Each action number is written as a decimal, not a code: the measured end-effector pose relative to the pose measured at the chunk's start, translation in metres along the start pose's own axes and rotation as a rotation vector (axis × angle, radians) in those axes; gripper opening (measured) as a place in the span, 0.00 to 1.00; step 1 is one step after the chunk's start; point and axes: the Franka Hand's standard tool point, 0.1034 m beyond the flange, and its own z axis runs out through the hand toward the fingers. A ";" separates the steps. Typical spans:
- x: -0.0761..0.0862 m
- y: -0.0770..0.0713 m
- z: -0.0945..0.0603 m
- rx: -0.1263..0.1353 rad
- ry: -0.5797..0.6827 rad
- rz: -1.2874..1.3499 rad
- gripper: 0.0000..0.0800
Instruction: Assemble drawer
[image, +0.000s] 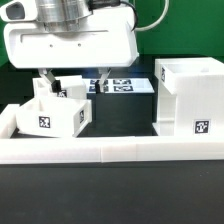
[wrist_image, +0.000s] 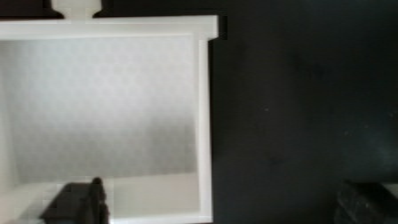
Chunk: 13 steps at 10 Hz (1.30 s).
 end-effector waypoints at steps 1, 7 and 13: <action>0.000 -0.001 0.000 0.000 0.000 -0.002 0.81; -0.003 0.000 0.028 -0.026 0.044 -0.013 0.81; -0.017 0.011 0.061 -0.053 0.061 -0.019 0.81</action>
Offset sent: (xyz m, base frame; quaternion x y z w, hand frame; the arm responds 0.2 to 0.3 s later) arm 0.0040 -0.0128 0.0100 -0.0074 -0.0117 -0.0228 0.9996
